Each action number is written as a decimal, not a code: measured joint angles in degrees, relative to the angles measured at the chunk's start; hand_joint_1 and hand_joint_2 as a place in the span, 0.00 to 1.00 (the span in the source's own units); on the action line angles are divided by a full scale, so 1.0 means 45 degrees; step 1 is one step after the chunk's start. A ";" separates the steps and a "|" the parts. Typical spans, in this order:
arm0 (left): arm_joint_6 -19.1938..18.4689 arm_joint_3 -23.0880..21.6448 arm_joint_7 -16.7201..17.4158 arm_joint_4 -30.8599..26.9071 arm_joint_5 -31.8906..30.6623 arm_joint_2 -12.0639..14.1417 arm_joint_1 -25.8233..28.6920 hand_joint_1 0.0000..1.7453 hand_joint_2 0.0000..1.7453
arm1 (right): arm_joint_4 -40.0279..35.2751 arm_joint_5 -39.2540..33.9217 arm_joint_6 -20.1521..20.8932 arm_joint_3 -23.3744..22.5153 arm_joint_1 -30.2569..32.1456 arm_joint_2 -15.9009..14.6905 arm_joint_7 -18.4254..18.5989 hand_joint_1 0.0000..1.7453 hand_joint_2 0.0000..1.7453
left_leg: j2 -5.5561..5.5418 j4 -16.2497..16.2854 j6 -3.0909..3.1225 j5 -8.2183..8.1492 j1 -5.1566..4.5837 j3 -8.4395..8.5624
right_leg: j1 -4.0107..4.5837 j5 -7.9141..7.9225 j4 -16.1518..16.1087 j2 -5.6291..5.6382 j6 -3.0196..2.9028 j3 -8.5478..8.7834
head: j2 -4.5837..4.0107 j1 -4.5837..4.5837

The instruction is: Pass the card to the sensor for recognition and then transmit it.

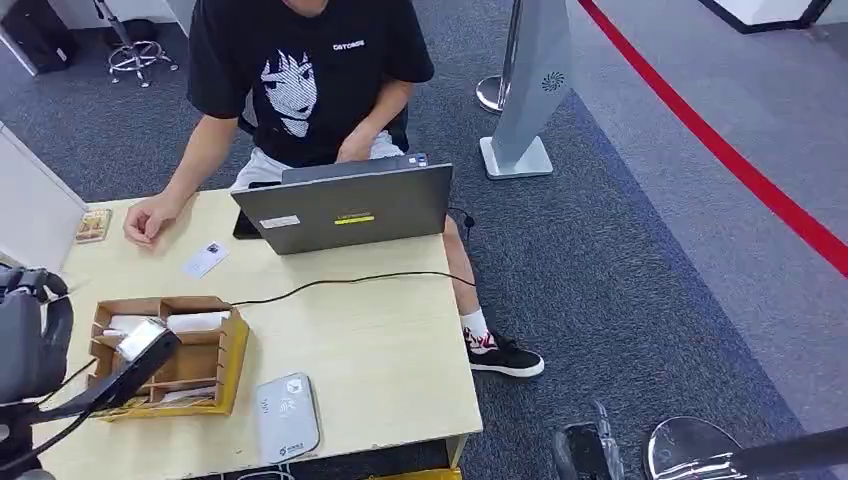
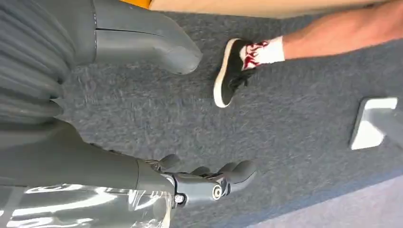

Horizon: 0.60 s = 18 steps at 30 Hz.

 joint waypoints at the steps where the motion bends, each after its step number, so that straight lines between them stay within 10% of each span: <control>1: 0.0192 -0.0279 -0.0062 -0.0010 0.0082 -0.0131 0.0211 1.00 1.00 | -0.0110 -0.0169 -0.0120 0.0115 0.0002 0.0000 0.0168 0.00 1.00 | 0.0001 0.0000 0.0000 0.0000 0.0000 0.0000 | 0.0000 0.0000 0.0000 0.0001 0.0000 -0.0001 | 0.0000 0.0000; 18: 0.0966 -0.3977 -0.0412 0.0238 0.1821 -0.0893 0.2687 1.00 1.00 | -0.1559 -0.0995 -0.0743 0.0908 0.0188 0.0000 0.1034 0.00 1.00 | 0.0023 0.0000 0.0000 -0.0001 0.0000 -0.0002 | 0.0000 0.0000 -0.0002 0.0010 0.0000 -0.0015 | 0.0000 0.0000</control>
